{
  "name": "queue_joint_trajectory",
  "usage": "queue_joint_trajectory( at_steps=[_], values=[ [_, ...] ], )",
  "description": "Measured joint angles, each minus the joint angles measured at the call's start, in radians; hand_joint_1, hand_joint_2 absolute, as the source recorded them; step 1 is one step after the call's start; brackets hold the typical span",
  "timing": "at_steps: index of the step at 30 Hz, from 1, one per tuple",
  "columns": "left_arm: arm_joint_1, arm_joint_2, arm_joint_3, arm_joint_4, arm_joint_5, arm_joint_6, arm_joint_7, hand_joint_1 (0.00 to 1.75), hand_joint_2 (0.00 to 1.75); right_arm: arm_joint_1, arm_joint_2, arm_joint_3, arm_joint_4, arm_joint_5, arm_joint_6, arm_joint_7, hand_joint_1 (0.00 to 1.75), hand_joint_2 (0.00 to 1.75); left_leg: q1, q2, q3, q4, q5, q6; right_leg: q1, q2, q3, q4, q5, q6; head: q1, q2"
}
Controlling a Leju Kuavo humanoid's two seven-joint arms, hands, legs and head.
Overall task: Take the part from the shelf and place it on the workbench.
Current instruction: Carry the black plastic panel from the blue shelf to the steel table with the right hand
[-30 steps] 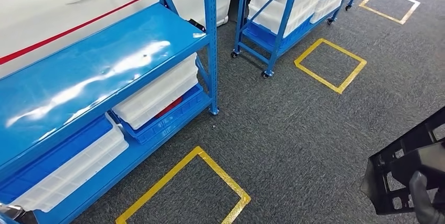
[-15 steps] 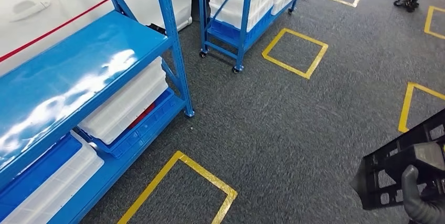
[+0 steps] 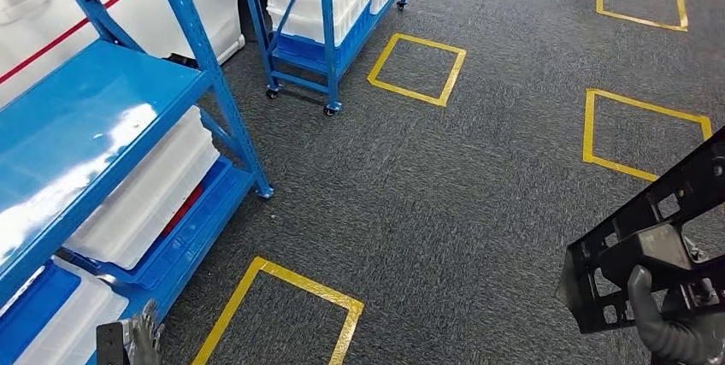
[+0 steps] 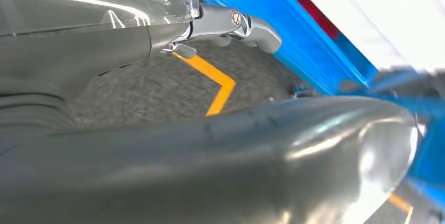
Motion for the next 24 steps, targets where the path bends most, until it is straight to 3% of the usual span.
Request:
queue_joint_trajectory(
  at_steps=[2, 4, 6, 7, 8, 9, 10, 11, 13, 15, 17, 19, 21, 23, 24],
  values=[
    [0.005, 0.004, -0.053, -0.018, 0.009, 0.006, 0.000, 0.00, 0.00, 0.004, 0.005, 0.006, -0.004, 0.013, 0.002, -0.001, 1.75, 1.75, 0.001, 0.015, 0.006, 0.001, -0.006, -0.012, 0.000, 0.024, -0.003, -0.004, 0.003, -0.013, 0.000, 0.000],
    [0.011, 0.008, -0.090, -0.032, 0.013, 0.008, -0.001, 0.00, 0.00, 0.006, 0.011, 0.010, -0.009, 0.016, 0.002, -0.002, 1.75, 1.75, 0.005, -0.023, -0.008, 0.040, -0.035, -0.021, -0.004, 0.043, -0.001, -0.011, 0.007, -0.027, 0.000, 0.000],
    [0.022, 0.011, -0.115, -0.038, 0.015, 0.009, -0.001, 0.00, 0.00, 0.002, 0.016, 0.017, -0.013, 0.016, 0.002, -0.002, 1.75, 1.75, 0.009, -0.085, -0.065, 0.165, -0.100, -0.024, -0.003, 0.065, -0.001, -0.013, 0.009, -0.038, 0.000, 0.000],
    [0.029, 0.012, -0.123, -0.039, 0.015, 0.009, -0.001, 0.00, 0.00, 0.001, 0.018, 0.020, -0.014, 0.017, 0.002, -0.002, 1.75, 1.75, 0.011, -0.101, -0.101, 0.238, -0.129, -0.024, 0.000, 0.079, -0.001, -0.013, 0.009, -0.041, 0.000, 0.000],
    [0.036, 0.014, -0.129, -0.040, 0.015, 0.010, 0.000, 0.00, 0.00, 0.001, 0.020, 0.023, -0.014, 0.017, 0.002, -0.002, 1.75, 1.75, 0.011, -0.107, -0.129, 0.291, -0.142, -0.023, 0.002, 0.094, -0.001, -0.012, 0.009, -0.042, 0.000, 0.000],
    [0.041, 0.015, -0.134, -0.041, 0.015, 0.010, 0.000, 0.00, 0.00, 0.002, 0.022, 0.025, -0.014, 0.017, 0.002, -0.002, 1.75, 1.75, 0.011, -0.110, -0.141, 0.306, -0.134, -0.022, 0.004, 0.110, -0.001, -0.011, 0.009, -0.042, 0.000, 0.000],
    [0.043, 0.016, -0.139, -0.043, 0.015, 0.010, 0.000, 0.00, 0.00, 0.002, 0.023, 0.025, -0.014, 0.017, 0.002, -0.002, 1.75, 1.75, 0.011, -0.113, -0.134, 0.281, -0.105, -0.019, 0.006, 0.125, 0.000, -0.009, 0.009, -0.042, 0.000, 0.000],
    [0.044, 0.016, -0.143, -0.045, 0.015, 0.010, 0.000, 0.00, 0.00, 0.002, 0.023, 0.026, -0.014, 0.017, 0.002, -0.002, 1.75, 1.75, 0.011, -0.124, -0.111, 0.219, -0.063, -0.015, 0.007, 0.139, 0.002, -0.007, 0.008, -0.042, 0.000, 0.000],
    [0.044, 0.017, -0.148, -0.049, 0.015, 0.010, 0.000, 0.00, 0.00, 0.001, 0.024, 0.028, -0.014, 0.017, 0.002, -0.002, 1.75, 1.75, 0.012, -0.167, -0.058, 0.084, 0.000, -0.008, 0.007, 0.165, 0.000, -0.001, 0.006, -0.038, 0.000, 0.000],
    [0.046, 0.020, -0.150, -0.052, 0.015, 0.010, 0.000, 0.00, 0.00, 0.002, 0.025, 0.031, -0.014, 0.017, 0.002, -0.002, 1.75, 1.75, 0.010, -0.190, -0.036, 0.026, 0.012, -0.004, 0.004, 0.190, -0.009, 0.003, 0.008, -0.027, 0.000, 0.000],
    [0.045, 0.021, -0.156, -0.057, 0.015, 0.010, 0.000, 0.00, 0.00, 0.006, 0.026, 0.031, -0.014, 0.017, 0.002, -0.002, 1.75, 1.75, 0.010, -0.171, -0.032, 0.016, 0.016, 0.002, 0.000, 0.209, -0.016, 0.002, 0.013, -0.015, 0.000, 0.000],
    [0.043, 0.021, -0.163, -0.062, 0.016, 0.010, -0.001, 0.00, 0.00, 0.007, 0.027, 0.033, -0.016, 0.021, 0.003, -0.002, 1.75, 1.75, 0.013, -0.146, -0.026, 0.001, 0.025, 0.015, 0.002, 0.173, -0.031, 0.029, -0.006, -0.006, 0.000, 0.000],
    [0.046, 0.021, -0.167, -0.064, 0.016, 0.010, -0.001, 0.00, 0.00, 0.000, 0.028, 0.036, -0.018, 0.029, 0.005, -0.002, 1.75, 1.75, 0.012, -0.120, -0.022, -0.008, 0.029, 0.022, 0.003, 0.109, -0.082, 0.129, -0.062, 0.001, 0.000, 0.000],
    [0.052, 0.022, -0.170, -0.065, 0.016, 0.010, -0.001, 0.00, 0.00, -0.005, 0.030, 0.040, -0.018, 0.033, 0.006, -0.002, 1.75, 1.75, 0.010, -0.092, -0.023, -0.009, 0.027, 0.023, -0.005, 0.084, -0.144, 0.249, -0.108, 0.010, 0.000, 0.000],
    [0.053, 0.023, -0.172, -0.065, 0.016, 0.010, -0.001, 0.00, 0.00, -0.006, 0.031, 0.041, -0.018, 0.032, 0.006, -0.002, 1.75, 1.75, 0.009, -0.078, -0.022, -0.008, 0.026, 0.023, -0.011, 0.079, -0.157, 0.272, -0.107, 0.015, 0.000, 0.000]
  ],
)
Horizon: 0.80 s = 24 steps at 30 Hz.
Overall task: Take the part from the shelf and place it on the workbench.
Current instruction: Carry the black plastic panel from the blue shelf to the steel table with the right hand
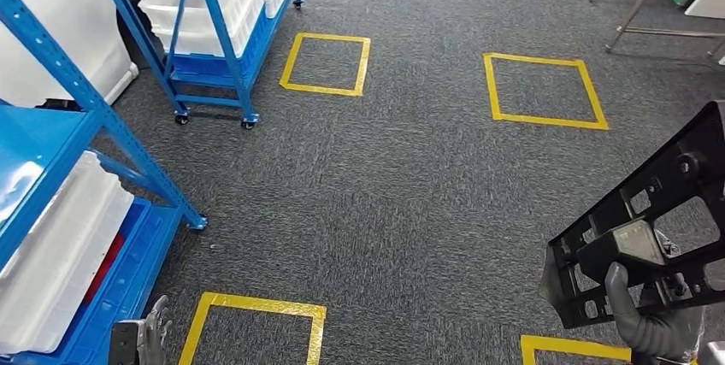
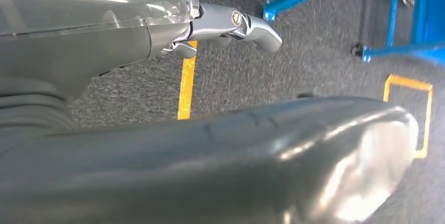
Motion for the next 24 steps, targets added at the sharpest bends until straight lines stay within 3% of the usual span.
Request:
queue_joint_trajectory(
  at_steps=[1, 3, 5, 6, 8, 10, 12, 14, 15, 16, 17, 19, 20, 22, 24],
  values=[
    [0.000, 0.001, -0.002, 0.000, -0.001, 0.000, 0.000, 0.00, 0.00, -0.001, 0.000, 0.001, 0.000, -0.003, -0.001, 0.000, 1.75, 1.75, 0.000, 0.013, 0.001, 0.000, -0.002, -0.002, -0.005, -0.005, 0.008, -0.017, 0.020, 0.004, 0.000, 0.000],
    [-0.002, 0.004, -0.010, 0.001, -0.003, -0.001, 0.000, 0.00, 0.00, -0.007, -0.002, 0.003, 0.000, -0.014, -0.006, 0.000, 1.75, 1.75, 0.001, 0.035, 0.008, 0.001, -0.008, -0.010, -0.013, -0.039, 0.076, -0.145, 0.084, 0.011, 0.000, 0.000],
    [-0.009, 0.011, -0.019, 0.007, -0.008, -0.002, 0.000, 0.00, 0.00, -0.015, -0.010, 0.006, 0.001, -0.033, -0.012, 0.000, 1.75, 1.75, -0.003, 0.052, 0.014, 0.004, -0.016, -0.023, -0.008, -0.078, 0.131, -0.252, 0.118, 0.005, 0.000, 0.000],
    [-0.014, 0.015, -0.026, 0.014, -0.014, -0.002, 0.001, 0.00, 0.00, -0.017, -0.016, 0.007, 0.001, -0.050, -0.012, 0.000, 1.75, 1.75, -0.005, 0.061, 0.017, 0.005, -0.020, -0.030, -0.003, -0.086, 0.140, -0.271, 0.118, -0.001, 0.000, 0.000],
    [-0.029, 0.021, -0.046, 0.038, -0.028, -0.001, 0.001, 0.00, 0.00, -0.013, -0.027, 0.008, -0.005, -0.094, -0.006, 0.000, 1.75, 1.75, -0.004, 0.076, 0.023, 0.005, -0.026, -0.042, 0.003, -0.064, 0.138, -0.273, 0.117, -0.017, 0.000, 0.000],
    [-0.045, 0.025, -0.071, 0.085, -0.043, 0.004, 0.001, 0.00, 0.00, 0.000, -0.030, 0.017, -0.031, -0.134, 0.000, 0.000, 1.75, 1.75, 0.002, 0.049, 0.019, 0.028, -0.048, -0.052, 0.001, -0.043, 0.140, -0.276, 0.118, -0.032, 0.000, 0.000],
    [-0.053, 0.029, -0.093, 0.160, -0.059, 0.020, 0.012, 0.00, 0.00, 0.007, -0.030, 0.050, -0.068, -0.135, -0.014, -0.001, 1.75, 1.75, 0.005, -0.004, -0.024, 0.130, -0.105, -0.056, 0.000, -0.018, 0.142, -0.278, 0.119, -0.045, 0.000, 0.000],
    [-0.046, 0.033, -0.109, 0.239, -0.071, 0.042, 0.046, 0.00, 0.00, 0.013, -0.031, 0.111, -0.099, -0.102, -0.059, -0.001, 1.75, 1.75, 0.006, -0.027, -0.095, 0.269, -0.159, -0.053, 0.005, 0.015, 0.142, -0.277, 0.119, -0.053, 0.000, 0.000],
    [-0.039, 0.035, -0.114, 0.271, -0.073, 0.052, 0.071, 0.00, 0.00, 0.017, -0.033, 0.149, -0.114, -0.082, -0.095, -0.001, 1.75, 1.75, 0.005, -0.030, -0.119, 0.307, -0.162, -0.051, 0.008, 0.034, 0.142, -0.276, 0.118, -0.054, 0.000, 0.000],
    [-0.031, 0.038, -0.117, 0.299, -0.069, 0.062, 0.096, 0.00, 0.00, 0.022, -0.039, 0.191, -0.127, -0.065, -0.138, -0.001, 1.75, 1.75, 0.005, -0.032, -0.126, 0.305, -0.145, -0.048, 0.011, 0.052, 0.143, -0.274, 0.117, -0.055, 0.000, 0.000],
    [-0.023, 0.041, -0.118, 0.323, -0.061, 0.071, 0.118, 0.00, 0.00, 0.026, -0.049, 0.235, -0.139, -0.052, -0.183, 0.000, 1.75, 1.75, 0.005, -0.038, -0.113, 0.262, -0.109, -0.044, 0.012, 0.068, 0.144, -0.272, 0.116, -0.055, 0.000, 0.000],
    [-0.011, 0.048, -0.115, 0.361, -0.040, 0.084, 0.146, 0.00, 0.00, 0.028, -0.075, 0.319, -0.159, -0.039, -0.267, 0.000, 1.75, 1.75, 0.005, -0.079, -0.063, 0.122, -0.033, -0.035, 0.015, 0.096, 0.145, -0.269, 0.114, -0.053, 0.000, 0.000],
    [-0.005, 0.052, -0.111, 0.376, -0.030, 0.087, 0.154, 0.00, 0.00, 0.028, -0.088, 0.355, -0.167, -0.037, -0.300, 0.000, 1.75, 1.75, 0.005, -0.099, -0.042, 0.068, -0.011, -0.033, 0.014, 0.108, 0.144, -0.267, 0.114, -0.049, 0.000, 0.000],
    [0.004, 0.057, -0.101, 0.398, -0.011, 0.089, 0.162, 0.00, 0.00, 0.034, -0.110, 0.408, -0.183, -0.038, -0.348, 0.000, 1.75, 1.75, 0.002, -0.116, -0.027, 0.031, -0.005, -0.030, 0.011, 0.127, 0.139, -0.267, 0.115, -0.037, 0.000, 0.000],
    [0.008, 0.059, -0.092, 0.410, 0.000, 0.086, 0.164, 0.00, 0.00, 0.045, -0.124, 0.436, -0.199, -0.038, -0.372, -0.001, 1.75, 1.75, 0.000, -0.098, -0.023, 0.023, 0.001, -0.022, 0.007, 0.142, 0.136, -0.272, 0.118, -0.022, 0.000, 0.000]
  ],
)
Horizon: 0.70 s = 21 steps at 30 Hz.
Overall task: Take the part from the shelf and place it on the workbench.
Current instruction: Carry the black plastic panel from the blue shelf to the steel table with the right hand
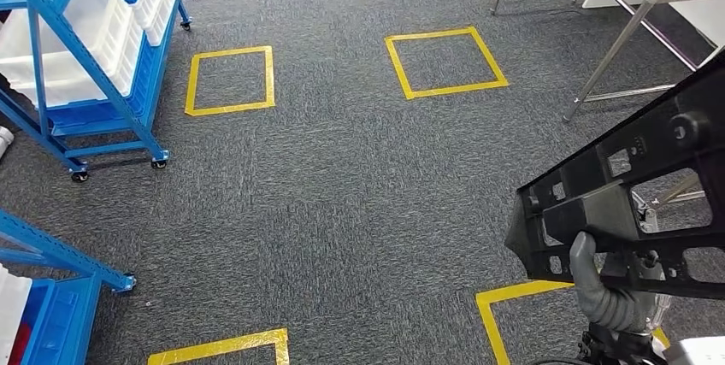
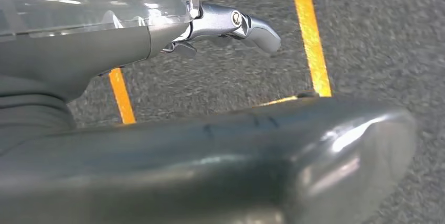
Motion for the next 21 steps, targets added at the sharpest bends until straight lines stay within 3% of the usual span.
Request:
queue_joint_trajectory(
  at_steps=[2, 5, 6, 7, 8, 10, 12, 13, 15, 17, 19, 21],
  values=[
    [-0.001, 0.001, 0.004, 0.007, 0.003, -0.004, 0.000, 0.00, 0.00, 0.005, -0.010, 0.016, -0.014, 0.000, -0.008, 0.000, 1.75, 1.75, 0.003, 0.023, 0.006, -0.017, 0.009, 0.011, 0.002, -0.030, -0.015, 0.027, -0.021, 0.009, 0.000, 0.000],
    [0.005, 0.002, 0.013, 0.021, 0.007, -0.006, 0.001, 0.00, 0.00, 0.008, -0.023, 0.037, -0.023, 0.000, -0.015, -0.001, 1.75, 1.75, 0.001, 0.065, 0.009, -0.026, 0.012, 0.018, 0.004, -0.117, -0.096, 0.194, -0.111, 0.017, 0.000, 0.000],
    [0.009, 0.002, 0.017, 0.027, 0.008, -0.003, 0.002, 0.00, 0.00, 0.013, -0.025, 0.044, -0.026, 0.002, -0.016, 0.000, 1.75, 1.75, 0.000, 0.080, 0.009, -0.025, 0.010, 0.019, 0.003, -0.131, -0.119, 0.240, -0.126, 0.019, 0.000, 0.000],
    [0.012, 0.003, 0.020, 0.031, 0.010, 0.000, 0.003, 0.00, 0.00, 0.019, -0.027, 0.048, -0.030, 0.006, -0.018, 0.000, 1.75, 1.75, -0.001, 0.095, 0.010, -0.025, 0.008, 0.018, 0.001, -0.141, -0.123, 0.251, -0.121, 0.021, 0.000, 0.000],
    [0.014, 0.004, 0.024, 0.034, 0.012, 0.004, 0.004, 0.00, 0.00, 0.024, -0.028, 0.051, -0.035, 0.012, -0.021, 0.000, 1.75, 1.75, -0.001, 0.109, 0.011, -0.024, 0.006, 0.017, 0.000, -0.149, -0.108, 0.224, -0.100, 0.022, 0.000, 0.000],
    [0.016, 0.005, 0.030, 0.036, 0.016, 0.010, 0.003, 0.00, 0.00, 0.034, -0.031, 0.055, -0.051, 0.033, -0.035, 0.000, 1.75, 1.75, -0.002, 0.132, 0.016, -0.023, 0.000, 0.012, 0.000, -0.187, -0.034, 0.092, -0.043, 0.018, 0.000, 0.000],
    [0.017, 0.008, 0.039, 0.038, 0.022, 0.015, 0.000, 0.00, 0.00, 0.042, -0.036, 0.063, -0.069, 0.051, -0.055, 0.000, 1.75, 1.75, -0.007, 0.152, 0.024, -0.021, -0.007, 0.002, 0.006, -0.219, 0.018, 0.000, -0.016, 0.008, 0.000, 0.000],
    [0.017, 0.009, 0.044, 0.039, 0.027, 0.019, -0.002, 0.00, 0.00, 0.047, -0.039, 0.068, -0.076, 0.057, -0.063, 0.000, 1.75, 1.75, -0.008, 0.162, 0.027, -0.021, -0.010, -0.004, 0.010, -0.220, 0.023, -0.012, -0.016, 0.002, 0.000, 0.000],
    [0.016, 0.010, 0.056, 0.041, 0.039, 0.025, -0.007, 0.00, 0.00, 0.059, -0.044, 0.076, -0.088, 0.063, -0.071, 0.000, 1.75, 1.75, -0.007, 0.179, 0.034, -0.021, -0.016, -0.016, 0.009, -0.195, 0.023, -0.015, -0.012, -0.009, 0.000, 0.000],
    [0.016, 0.011, 0.068, 0.042, 0.047, 0.029, -0.012, 0.00, 0.00, 0.063, -0.050, 0.080, -0.094, 0.065, -0.070, 0.000, 1.75, 1.75, -0.002, 0.148, 0.025, 0.015, -0.045, -0.024, 0.004, -0.173, 0.028, -0.022, -0.006, -0.023, 0.000, 0.000],
    [0.019, 0.012, 0.080, 0.044, 0.052, 0.030, -0.018, 0.00, 0.00, 0.059, -0.055, 0.082, -0.095, 0.063, -0.067, 0.000, 1.75, 1.75, 0.002, 0.092, -0.026, 0.132, -0.110, -0.028, 0.003, -0.150, 0.029, -0.024, -0.004, -0.033, 0.000, 0.000],
    [0.026, 0.012, 0.088, 0.045, 0.054, 0.030, -0.025, 0.00, 0.00, 0.056, -0.061, 0.082, -0.090, 0.055, -0.057, 0.001, 1.75, 1.75, 0.003, 0.071, -0.088, 0.256, -0.156, -0.029, 0.006, -0.123, 0.028, -0.023, -0.004, -0.036, 0.000, 0.000]
  ],
)
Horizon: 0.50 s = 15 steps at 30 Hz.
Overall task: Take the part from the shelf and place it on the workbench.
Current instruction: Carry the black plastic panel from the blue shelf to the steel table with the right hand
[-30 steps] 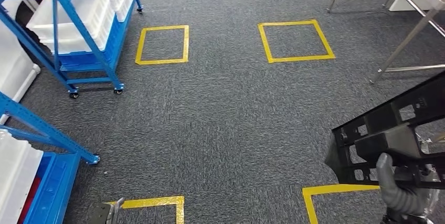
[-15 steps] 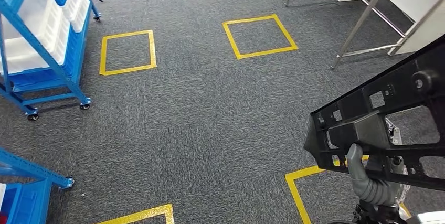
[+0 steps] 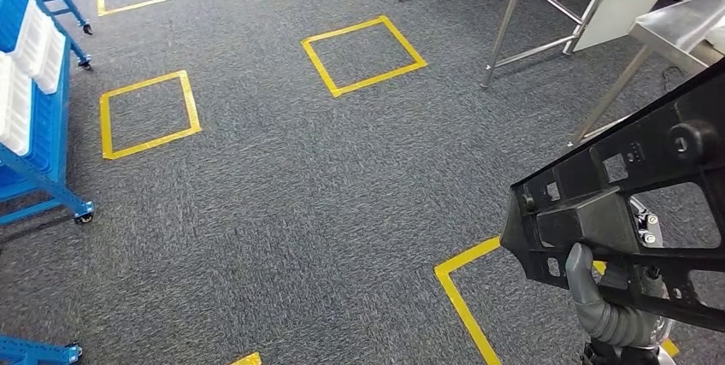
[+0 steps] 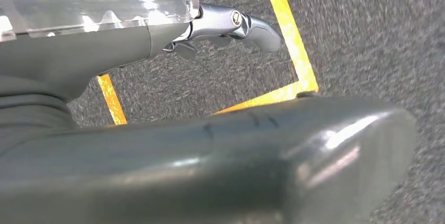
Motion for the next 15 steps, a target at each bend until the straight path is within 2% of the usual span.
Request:
queue_joint_trajectory(
  at_steps=[1, 2, 3, 5, 6, 7, 9, 10, 11, 12, 13, 14, 15],
  values=[
    [0.003, 0.000, 0.004, 0.000, 0.000, 0.000, -0.003, 0.00, 0.00, -0.002, -0.003, -0.001, 0.004, -0.006, 0.007, 0.000, 1.75, 1.75, 0.000, -0.003, -0.012, 0.020, 0.004, 0.001, 0.001, 0.015, 0.000, 0.001, 0.000, 0.000, 0.000, 0.000],
    [0.005, 0.000, 0.007, 0.001, 0.000, -0.001, -0.007, 0.00, 0.00, -0.006, -0.007, -0.005, 0.009, -0.013, 0.015, 0.000, 1.75, 1.75, 0.000, -0.005, -0.004, -0.003, 0.028, 0.003, 0.002, 0.030, 0.001, 0.002, 0.000, 0.000, 0.000, 0.000],
    [0.005, -0.001, 0.010, 0.001, 0.000, -0.002, -0.010, 0.00, 0.00, -0.012, -0.010, -0.009, 0.013, -0.017, 0.023, 0.000, 1.75, 1.75, 0.000, -0.012, 0.020, -0.060, 0.065, 0.006, 0.002, 0.044, 0.001, 0.004, 0.000, 0.001, 0.000, 0.000],
    [0.004, 0.000, 0.015, 0.001, 0.002, -0.003, -0.015, 0.00, 0.00, -0.023, -0.015, -0.021, 0.022, -0.022, 0.037, 0.000, 1.75, 1.75, 0.000, -0.056, 0.080, -0.200, 0.127, 0.014, 0.002, 0.069, 0.000, 0.009, -0.001, 0.006, 0.000, 0.000],
    [0.004, 0.000, 0.018, 0.001, 0.003, -0.004, -0.018, 0.00, 0.00, -0.028, -0.015, -0.028, 0.026, -0.022, 0.042, 0.000, 1.75, 1.75, 0.000, -0.073, 0.099, -0.244, 0.141, 0.016, 0.001, 0.080, -0.003, 0.010, 0.000, 0.011, 0.000, 0.000],
    [0.003, 0.000, 0.020, 0.001, 0.005, -0.005, -0.020, 0.00, 0.00, -0.031, -0.016, -0.035, 0.029, -0.023, 0.046, 0.000, 1.75, 1.75, -0.001, -0.083, 0.108, -0.265, 0.143, 0.019, 0.000, 0.090, -0.006, 0.011, 0.001, 0.017, 0.000, 0.000],
    [0.001, -0.001, 0.025, 0.001, 0.009, -0.007, -0.024, 0.00, 0.00, -0.035, -0.018, -0.050, 0.033, -0.023, 0.052, 0.000, 1.75, 1.75, -0.003, -0.062, 0.112, -0.272, 0.146, 0.026, -0.003, 0.106, -0.011, 0.011, 0.004, 0.032, 0.000, 0.000],
    [0.001, -0.002, 0.028, 0.001, 0.010, -0.007, -0.025, 0.00, 0.00, -0.036, -0.019, -0.058, 0.034, -0.023, 0.054, 0.000, 1.75, 1.75, -0.002, -0.050, 0.115, -0.277, 0.150, 0.032, -0.003, 0.093, -0.015, 0.016, 0.000, 0.037, 0.000, 0.000],
    [0.001, -0.003, 0.030, 0.001, 0.011, -0.008, -0.025, 0.00, 0.00, -0.039, -0.021, -0.064, 0.035, -0.023, 0.055, 0.000, 1.75, 1.75, 0.000, -0.037, 0.117, -0.283, 0.154, 0.039, -0.001, 0.067, -0.025, 0.035, -0.014, 0.043, 0.000, 0.000],
    [0.003, -0.004, 0.032, 0.001, 0.011, -0.008, -0.026, 0.00, 0.00, -0.043, -0.023, -0.069, 0.037, -0.023, 0.055, 0.000, 1.75, 1.75, 0.001, -0.023, 0.118, -0.288, 0.156, 0.044, 0.000, 0.035, -0.045, 0.075, -0.040, 0.047, 0.000, 0.000],
    [0.005, -0.004, 0.033, 0.001, 0.011, -0.008, -0.026, 0.00, 0.00, -0.046, -0.024, -0.072, 0.039, -0.023, 0.055, 0.000, 1.75, 1.75, 0.000, -0.011, 0.119, -0.290, 0.156, 0.047, -0.001, 0.003, -0.073, 0.132, -0.073, 0.051, 0.000, 0.000],
    [0.007, -0.004, 0.034, 0.001, 0.011, -0.008, -0.026, 0.00, 0.00, -0.049, -0.025, -0.074, 0.041, -0.023, 0.055, 0.000, 1.75, 1.75, -0.001, 0.003, 0.119, -0.290, 0.155, 0.049, -0.003, -0.012, -0.108, 0.201, -0.106, 0.056, 0.000, 0.000],
    [0.009, -0.004, 0.034, 0.002, 0.011, -0.008, -0.026, 0.00, 0.00, -0.050, -0.026, -0.075, 0.044, -0.023, 0.055, 0.000, 1.75, 1.75, -0.001, 0.017, 0.119, -0.290, 0.153, 0.049, -0.006, -0.017, -0.137, 0.260, -0.126, 0.060, 0.000, 0.000]
  ],
)
